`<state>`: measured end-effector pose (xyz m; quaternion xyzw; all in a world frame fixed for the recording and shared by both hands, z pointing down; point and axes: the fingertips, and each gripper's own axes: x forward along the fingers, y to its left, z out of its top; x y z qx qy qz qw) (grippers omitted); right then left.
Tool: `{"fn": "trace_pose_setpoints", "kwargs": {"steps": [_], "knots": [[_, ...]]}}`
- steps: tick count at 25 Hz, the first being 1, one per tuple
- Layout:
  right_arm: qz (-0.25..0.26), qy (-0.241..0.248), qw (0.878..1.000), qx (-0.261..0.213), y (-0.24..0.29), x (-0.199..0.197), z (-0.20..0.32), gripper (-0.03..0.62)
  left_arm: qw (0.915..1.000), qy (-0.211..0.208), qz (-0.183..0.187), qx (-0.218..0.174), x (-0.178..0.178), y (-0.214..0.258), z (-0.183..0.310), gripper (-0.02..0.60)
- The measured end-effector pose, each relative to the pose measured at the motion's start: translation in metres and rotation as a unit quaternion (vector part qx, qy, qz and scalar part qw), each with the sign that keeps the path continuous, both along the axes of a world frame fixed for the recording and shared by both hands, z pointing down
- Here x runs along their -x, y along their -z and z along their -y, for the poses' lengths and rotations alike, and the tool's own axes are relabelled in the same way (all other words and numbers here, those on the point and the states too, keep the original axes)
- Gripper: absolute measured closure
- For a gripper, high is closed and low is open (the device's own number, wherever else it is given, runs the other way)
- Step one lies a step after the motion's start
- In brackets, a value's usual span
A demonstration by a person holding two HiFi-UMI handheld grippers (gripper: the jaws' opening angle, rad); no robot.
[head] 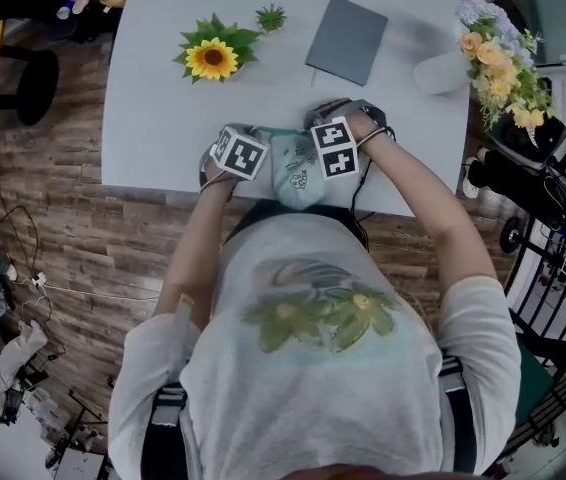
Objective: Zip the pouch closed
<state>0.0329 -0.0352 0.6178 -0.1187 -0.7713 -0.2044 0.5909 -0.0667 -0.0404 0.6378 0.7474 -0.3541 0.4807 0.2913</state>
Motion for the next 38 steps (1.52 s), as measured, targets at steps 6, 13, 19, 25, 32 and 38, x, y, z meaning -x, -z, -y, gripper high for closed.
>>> {"fn": "trace_pose_setpoints", "kwargs": {"steps": [6, 13, 19, 25, 32, 38], "knots": [[0.009, -0.009, 1.000, 0.002, 0.002, -0.001, -0.002, 0.579, 0.9999, 0.000, 0.013, 0.008, 0.001, 0.000, -0.001, 0.557], [0.002, -0.008, 1.000, 0.006, 0.002, -0.006, -0.002, 0.579, 0.9995, 0.003, 0.024, 0.018, 0.000, -0.002, 0.000, 0.557], [0.016, -0.016, 1.000, 0.007, 0.005, -0.012, -0.001, 0.579, 0.9994, 0.009, 0.027, 0.021, 0.000, -0.001, 0.000, 0.557], [0.030, -0.024, 0.999, 0.008, 0.008, -0.012, -0.002, 0.579, 0.9992, 0.013, 0.029, 0.024, 0.000, -0.002, 0.000, 0.557], [0.027, -0.030, 0.999, 0.013, 0.010, -0.023, -0.002, 0.579, 0.9989, 0.022, 0.031, 0.026, 0.000, -0.001, -0.001, 0.557], [0.029, -0.035, 0.999, 0.008, 0.006, -0.035, 0.001, 0.579, 0.9988, 0.030, 0.031, 0.023, 0.001, -0.001, 0.001, 0.557]]}}
